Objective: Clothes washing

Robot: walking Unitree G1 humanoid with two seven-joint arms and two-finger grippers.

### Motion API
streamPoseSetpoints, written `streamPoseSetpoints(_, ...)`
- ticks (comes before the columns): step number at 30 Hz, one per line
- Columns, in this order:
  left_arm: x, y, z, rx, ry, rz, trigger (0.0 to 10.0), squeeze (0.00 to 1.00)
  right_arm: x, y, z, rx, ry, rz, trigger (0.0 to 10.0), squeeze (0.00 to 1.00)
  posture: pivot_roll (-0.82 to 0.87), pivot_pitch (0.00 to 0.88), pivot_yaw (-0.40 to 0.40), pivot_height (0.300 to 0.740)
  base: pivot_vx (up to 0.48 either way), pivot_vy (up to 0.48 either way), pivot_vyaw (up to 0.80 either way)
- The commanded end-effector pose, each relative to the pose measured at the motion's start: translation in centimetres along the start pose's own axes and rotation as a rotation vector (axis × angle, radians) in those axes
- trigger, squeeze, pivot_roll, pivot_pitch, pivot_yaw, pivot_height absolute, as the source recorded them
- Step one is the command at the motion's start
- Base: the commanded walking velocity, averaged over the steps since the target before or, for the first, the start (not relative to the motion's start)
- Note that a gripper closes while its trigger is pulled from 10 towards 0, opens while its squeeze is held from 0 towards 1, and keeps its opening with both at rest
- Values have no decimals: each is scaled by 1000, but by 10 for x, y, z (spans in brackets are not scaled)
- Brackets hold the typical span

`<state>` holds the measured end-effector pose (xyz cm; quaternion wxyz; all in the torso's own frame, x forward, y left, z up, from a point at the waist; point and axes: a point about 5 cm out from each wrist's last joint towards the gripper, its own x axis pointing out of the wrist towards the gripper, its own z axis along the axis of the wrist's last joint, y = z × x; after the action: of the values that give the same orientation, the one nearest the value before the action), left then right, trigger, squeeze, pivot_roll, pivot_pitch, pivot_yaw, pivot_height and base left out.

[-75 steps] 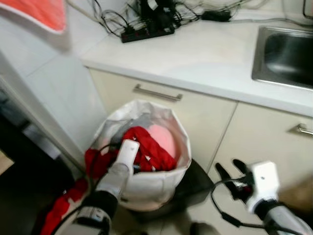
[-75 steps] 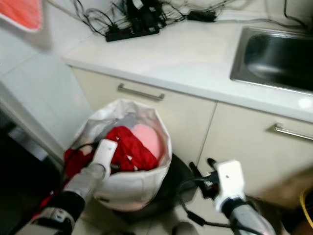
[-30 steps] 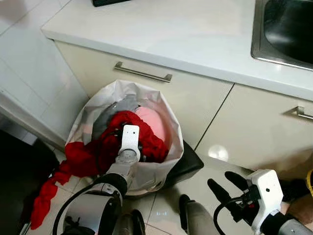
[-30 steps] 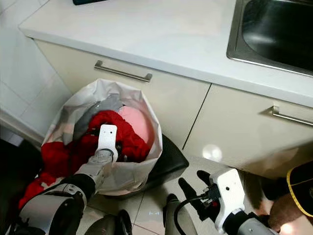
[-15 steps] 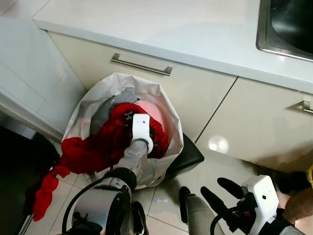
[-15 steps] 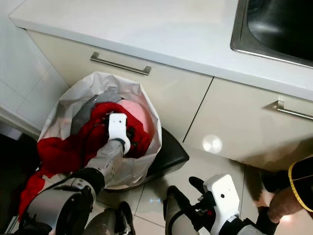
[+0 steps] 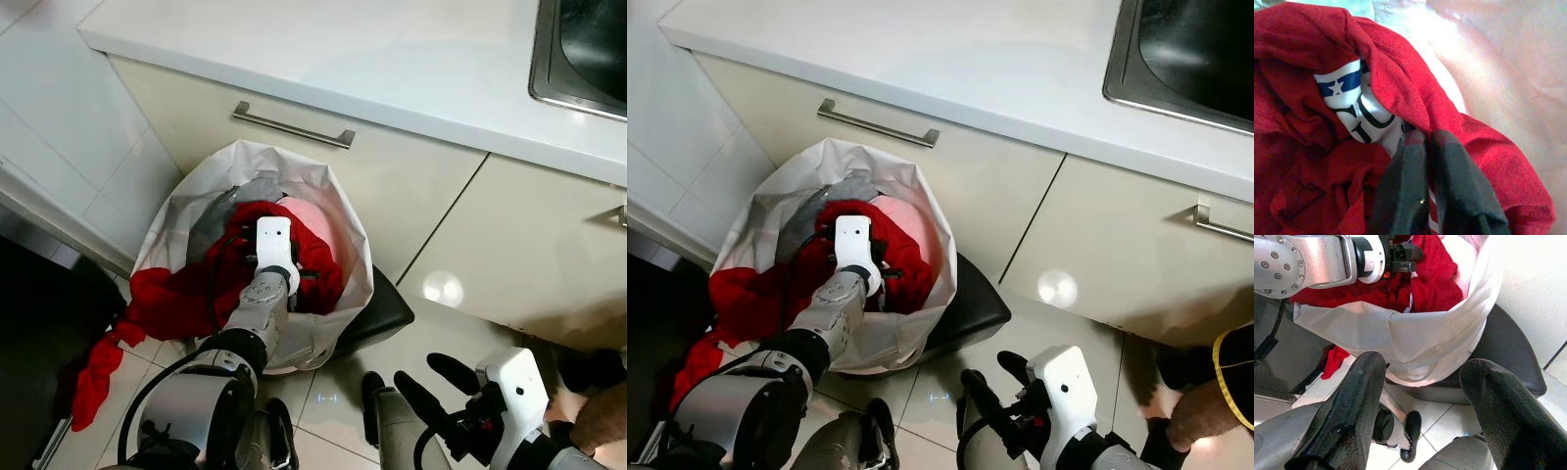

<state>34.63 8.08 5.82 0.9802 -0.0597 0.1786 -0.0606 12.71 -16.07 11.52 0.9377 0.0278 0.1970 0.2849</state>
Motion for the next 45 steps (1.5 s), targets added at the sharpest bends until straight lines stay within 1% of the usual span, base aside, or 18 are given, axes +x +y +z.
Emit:
streamPoseSetpoints(1, 1, -2, 8, -65, -41, -11, 0, 0, -1, 1, -5, 14, 22, -7, 10000, 0, -424, 284, 70, 740, 0, 0, 0)
streamPoseSetpoints(4, 4, -8, 50, -109, -216, -57, 0, 0, -1, 1, -5, 14, 20, -12, 10000, 0, -421, 281, 75, 740, 0, 0, 0)
streamPoseSetpoints(6, 3, -6, 64, -123, -273, -66, 0, 0, 0, 1, -6, 15, 20, -14, 10000, 0, -415, 278, 78, 740, 0, 0, 0)
streamPoseSetpoints(12, -2, 4, 92, -139, -370, -76, 0, 0, 6, -1, -7, 18, 13, -14, 10000, 0, -388, 253, 87, 740, 0, 0, 0)
streamPoseSetpoints(16, -12, 19, 130, -93, -490, -91, 0, 0, 20, -10, -5, -6, -2, -42, 10000, 0, -362, 210, 87, 740, 0, 0, 0)
streamPoseSetpoints(19, -17, 23, 141, -76, -528, -93, 0, 0, 26, -16, -1, -6, -27, -56, 10000, 0, -350, 189, 85, 740, 0, 0, 0)
streamPoseSetpoints(21, -27, 30, 160, -49, -590, -97, 0, 0, 35, -26, 7, 9, -74, -100, 10000, 0, -334, 163, 80, 740, 0, 0, 0)
streamPoseSetpoints(22, -27, 30, 160, -49, -590, -97, 0, 0, 35, -26, 7, 9, -74, -100, 10000, 0, -334, 163, 80, 740, 0, 0, 0)
streamPoseSetpoints(24, -41, 41, 186, 5, -666, -90, 0, 0, 53, -42, 19, 10, -140, -132, 10000, 0, -280, 98, 66, 740, 0, 0, 231)
streamPoseSetpoints(27, -50, 48, 201, 36, -710, -81, 0, 0, 64, -49, 27, -3, -172, -139, 10000, 0, -250, 67, 57, 740, 0, 0, 592)
streamPoseSetpoints(28, -60, 56, 215, 70, -749, -66, 0, 0, 75, -55, 34, -12, -199, -139, 10000, 0, -224, 44, 50, 740, 0, 0, 650)
streamPoseSetpoints(33, -75, 74, 228, 136, -776, -18, 0, 0, 96, -62, 44, -8, -239, -130, 10000, 0, -157, 0, 34, 740, 0, 0, 621)
streamPoseSetpoints(34, -84, 85, 234, 162, -787, 12, 0, 0, 108, -64, 49, 0, -255, -120, 10000, 0, -113, 0, 19, 740, 0, 0, 613)
streamPoseSetpoints(37, -94, 97, 241, 170, -807, 53, 0, 0, 118, -66, 53, -1, -269, -104, 10000, 0, -82, 0, 8, 740, 0, 0, 613)
streamPoseSetpoints(38, -104, 109, 248, 179, -827, 100, 0, 0, 127, -67, 56, -3, -279, -90, 10000, 0, -61, 0, 0, 740, 0, 0, 613)
streamPoseSetpoints(40, -107, 112, 250, 182, -832, 113, 0, 0, 129, -67, 57, -3, -281, -86, 10000, 0, -61, 0, 0, 740, 0, 0, 613)
streamPoseSetpoints(43, -127, 132, 260, 213, -862, 197, 0, 0, 142, -70, 61, -2, -296, -68, 10000, 0, -4, 0, -29, 740, 0, 0, 610)
streamPoseSetpoints(45, -135, 137, 264, 223, -881, 220, 0, 0, 145, -70, 63, -4, -300, -62, 10000, 8, -4, 0, -29, 740, 0, 0, 613)
